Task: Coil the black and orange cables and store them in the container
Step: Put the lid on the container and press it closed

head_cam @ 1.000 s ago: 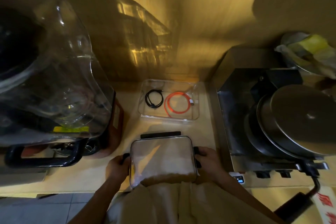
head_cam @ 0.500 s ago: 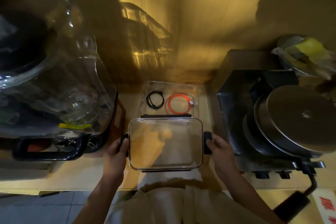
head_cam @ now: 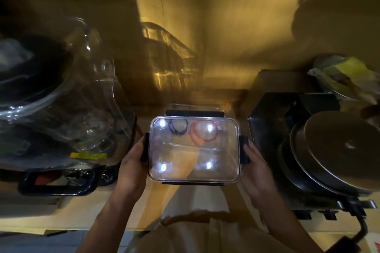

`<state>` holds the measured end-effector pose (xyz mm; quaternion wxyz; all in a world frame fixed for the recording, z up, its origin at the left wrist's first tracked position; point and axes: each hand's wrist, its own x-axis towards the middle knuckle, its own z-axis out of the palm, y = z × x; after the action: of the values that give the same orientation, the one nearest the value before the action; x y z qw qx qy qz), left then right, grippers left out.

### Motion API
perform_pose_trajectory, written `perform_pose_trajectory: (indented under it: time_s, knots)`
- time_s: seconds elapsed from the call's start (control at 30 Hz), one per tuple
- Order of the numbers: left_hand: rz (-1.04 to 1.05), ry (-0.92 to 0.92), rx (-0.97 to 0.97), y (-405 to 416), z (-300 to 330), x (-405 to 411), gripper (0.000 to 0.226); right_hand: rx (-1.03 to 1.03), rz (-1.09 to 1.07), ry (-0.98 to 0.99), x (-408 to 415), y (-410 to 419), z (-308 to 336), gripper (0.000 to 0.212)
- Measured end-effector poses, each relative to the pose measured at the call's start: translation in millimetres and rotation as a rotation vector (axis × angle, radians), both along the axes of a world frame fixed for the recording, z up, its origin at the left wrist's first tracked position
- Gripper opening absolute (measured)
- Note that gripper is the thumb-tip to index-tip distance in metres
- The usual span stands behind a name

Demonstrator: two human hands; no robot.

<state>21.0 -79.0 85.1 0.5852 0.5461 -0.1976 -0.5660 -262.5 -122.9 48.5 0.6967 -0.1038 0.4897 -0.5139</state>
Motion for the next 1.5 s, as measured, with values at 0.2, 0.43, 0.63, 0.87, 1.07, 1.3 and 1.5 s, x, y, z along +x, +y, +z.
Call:
perform_pose_trajectory:
  time_s: [0.2, 0.43, 0.63, 0.87, 1.07, 1.3, 1.5]
  knots:
    - [-0.037, 0.211, 0.049, -9, -6, 12, 0.033, -0.08, 0.075, 0.001, -1, -12, 26, 0.046]
    - [-0.2, 0.283, 0.241, -24, -16, 17, 0.04, -0.032, -0.01, 0.032, 1, -23, 27, 0.036]
    - [-0.265, 0.277, 0.453, -34, -25, 12, 0.052, -0.025, -0.024, 0.144, 1, -40, 21, 0.033]
    - [-0.241, -0.035, 0.43, -54, -25, 0, 0.045, -0.007, -0.045, 0.178, 11, -66, 1, 0.036]
    - [-0.174, -0.377, 0.231, -80, -32, -6, 0.032, 0.01, -0.047, 0.247, 20, -85, -24, 0.035]
    - [-0.165, -0.682, 0.222, -110, -50, -1, 0.037, 0.027, -0.055, 0.407, 31, -103, -53, 0.046]
    - [-0.163, -0.828, 0.251, -118, -65, 1, 0.038, 0.026, 0.015, 0.509, 34, -105, -59, 0.048]
